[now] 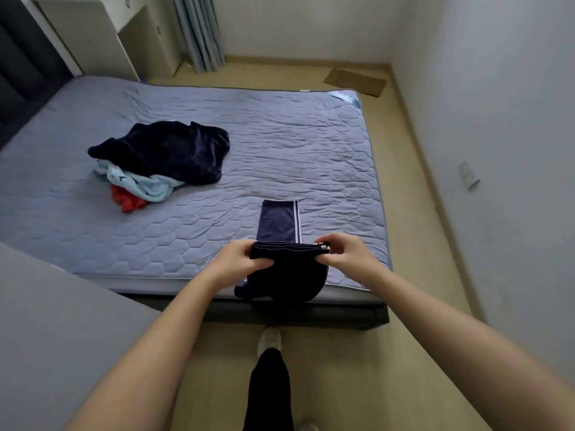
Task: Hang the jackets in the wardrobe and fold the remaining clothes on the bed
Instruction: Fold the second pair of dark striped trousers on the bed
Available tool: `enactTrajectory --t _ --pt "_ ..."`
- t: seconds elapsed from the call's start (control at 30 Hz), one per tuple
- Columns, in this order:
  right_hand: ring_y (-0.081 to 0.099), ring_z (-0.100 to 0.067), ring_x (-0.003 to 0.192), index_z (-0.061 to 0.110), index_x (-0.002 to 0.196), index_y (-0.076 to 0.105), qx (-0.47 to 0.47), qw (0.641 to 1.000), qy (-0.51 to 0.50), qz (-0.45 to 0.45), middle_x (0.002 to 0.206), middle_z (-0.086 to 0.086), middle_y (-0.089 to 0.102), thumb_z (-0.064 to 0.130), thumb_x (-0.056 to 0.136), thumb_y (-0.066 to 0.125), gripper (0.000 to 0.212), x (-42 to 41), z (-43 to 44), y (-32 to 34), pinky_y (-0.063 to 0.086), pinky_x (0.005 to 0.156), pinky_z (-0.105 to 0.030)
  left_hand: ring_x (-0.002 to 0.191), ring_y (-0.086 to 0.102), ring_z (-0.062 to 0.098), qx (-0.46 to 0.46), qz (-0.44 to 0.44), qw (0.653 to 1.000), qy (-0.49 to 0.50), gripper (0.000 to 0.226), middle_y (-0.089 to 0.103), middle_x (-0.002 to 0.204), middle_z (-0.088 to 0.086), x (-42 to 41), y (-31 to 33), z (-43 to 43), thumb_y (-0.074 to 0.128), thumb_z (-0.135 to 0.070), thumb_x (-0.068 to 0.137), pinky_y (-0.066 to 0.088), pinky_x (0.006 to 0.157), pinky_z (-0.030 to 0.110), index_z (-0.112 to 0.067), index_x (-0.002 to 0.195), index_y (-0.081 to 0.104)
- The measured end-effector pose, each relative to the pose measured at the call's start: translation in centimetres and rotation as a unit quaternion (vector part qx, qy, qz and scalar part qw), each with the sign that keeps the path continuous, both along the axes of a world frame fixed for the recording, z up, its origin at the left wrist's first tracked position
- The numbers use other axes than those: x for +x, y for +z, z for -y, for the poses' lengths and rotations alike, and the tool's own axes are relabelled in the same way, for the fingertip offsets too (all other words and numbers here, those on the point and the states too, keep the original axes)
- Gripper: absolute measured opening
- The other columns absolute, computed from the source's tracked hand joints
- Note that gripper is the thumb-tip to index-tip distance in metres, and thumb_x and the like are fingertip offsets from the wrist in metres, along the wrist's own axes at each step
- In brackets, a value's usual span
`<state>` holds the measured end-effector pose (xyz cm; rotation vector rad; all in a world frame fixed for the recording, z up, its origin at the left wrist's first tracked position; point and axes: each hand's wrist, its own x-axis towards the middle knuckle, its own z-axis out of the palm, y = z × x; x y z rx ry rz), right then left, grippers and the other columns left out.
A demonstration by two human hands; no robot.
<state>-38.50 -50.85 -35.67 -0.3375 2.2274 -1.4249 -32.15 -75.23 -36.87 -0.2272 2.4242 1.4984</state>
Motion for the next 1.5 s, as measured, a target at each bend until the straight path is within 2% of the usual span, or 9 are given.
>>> enactTrajectory --t 0.1,0.33,0.5,0.6,0.73,1.03,1.17,1.33,1.5 --pt "0.061 -0.006 0.076 0.002 0.107 0.064 -0.016 0.998 -0.051 0.039 0.092 -0.006 0.064 -0.01 0.081 0.064 0.029 -4.8 2.3 -2.2 0.048 0.07 -0.012 0.078 0.064 -0.005 0.026 0.014 0.999 0.023 0.016 0.07 0.087 -0.016 -5.0 -2.3 1.2 0.067 -0.014 0.087 0.046 0.064 0.008 -0.022 0.1 0.067" --pt "0.059 -0.021 0.097 0.007 0.13 0.053 0.044 0.985 -0.14 0.086 0.108 -0.012 0.061 0.0 0.088 0.06 0.043 -22.1 9.8 -13.9 0.041 0.066 -0.002 0.099 0.063 0.016 0.044 0.063 0.995 0.07 0.012 0.065 0.095 -0.01 -23.3 -14.0 5.6 0.061 -0.016 0.091 0.048 0.077 0.014 -0.023 0.101 0.058" --pt "0.041 -0.023 0.131 0.013 0.15 0.02 0.038 0.969 -0.179 0.167 0.146 -0.012 0.039 0.011 0.092 0.059 0.069 -33.1 13.3 -27.1 0.036 0.1 -0.026 0.118 0.052 0.022 0.03 0.143 0.977 0.158 0.051 0.051 0.129 0.008 -35.3 -27.5 8.7 0.061 -0.028 0.091 0.043 0.098 0.035 -0.015 0.134 0.037" --pt "0.036 -0.026 0.136 0.01 0.151 0.015 0.147 0.949 -0.162 0.226 0.15 -0.013 0.033 0.02 0.091 0.061 0.076 -32.3 13.0 -35.8 0.032 0.109 -0.034 0.125 0.046 0.029 -0.038 0.235 0.957 0.164 0.067 0.041 0.142 0.015 -35.1 -35.8 9.8 0.061 -0.029 0.089 0.038 0.1 0.035 -0.01 0.143 0.027" --pt "0.053 -0.019 0.108 0.004 0.137 0.038 0.196 0.918 -0.165 0.302 0.126 -0.006 0.056 0.014 0.088 0.061 0.055 -25.8 11.3 -44.0 0.038 0.087 -0.021 0.124 0.048 0.029 -0.072 0.323 0.935 0.128 0.067 0.042 0.142 0.016 -29.1 -43.9 9.9 0.063 -0.024 0.088 0.041 0.1 0.034 -0.005 0.143 0.029" --pt "0.059 -0.021 0.103 0.006 0.118 0.051 0.194 0.906 -0.193 0.322 0.104 -0.002 0.061 0.022 0.09 0.062 0.035 -20.4 9.8 -48.9 0.044 0.088 -0.031 0.096 0.055 0.02 -0.071 0.306 0.929 0.197 0.039 0.056 0.104 0.002 -22.6 -48.1 8.8 0.066 -0.025 0.087 0.036 0.076 0.026 -0.01 0.118 0.047" --pt "0.057 -0.031 0.105 0.004 0.102 0.058 0.27 0.912 -0.181 0.252 0.106 -0.016 0.064 0.02 0.094 0.055 0.018 -19.9 9.2 -51.0 0.032 0.073 -0.025 0.096 0.059 0.033 -0.148 0.274 0.925 0.216 0.015 0.065 0.1 0.02 -21.4 -49.8 9.2 0.059 -0.019 0.091 0.033 0.068 0.03 -0.005 0.095 0.056" --pt "0.053 -0.033 0.111 0.005 0.116 0.053 0.302 0.908 -0.188 0.221 0.117 -0.015 0.059 0.023 0.092 0.055 0.03 -19.1 9.3 -51.5 0.039 0.089 -0.035 0.102 0.056 0.034 -0.167 0.301 0.917 0.203 0.024 0.061 0.111 0.015 -20.7 -50.0 9.0 0.054 -0.027 0.093 0.038 0.075 0.035 -0.009 0.108 0.049" --pt "0.016 -0.025 0.145 0.01 0.149 0.023 0.394 0.907 -0.114 -0.096 0.157 -0.008 0.019 0.024 0.09 0.051 0.067 -22.4 11.8 -49.3 0.016 0.115 -0.043 0.137 0.029 0.03 -0.357 0.019 0.926 0.12 0.06 0.032 0.149 0.013 -24.9 -48.1 7.8 0.053 -0.025 0.089 0.029 0.108 0.046 -0.008 0.142 0.032"
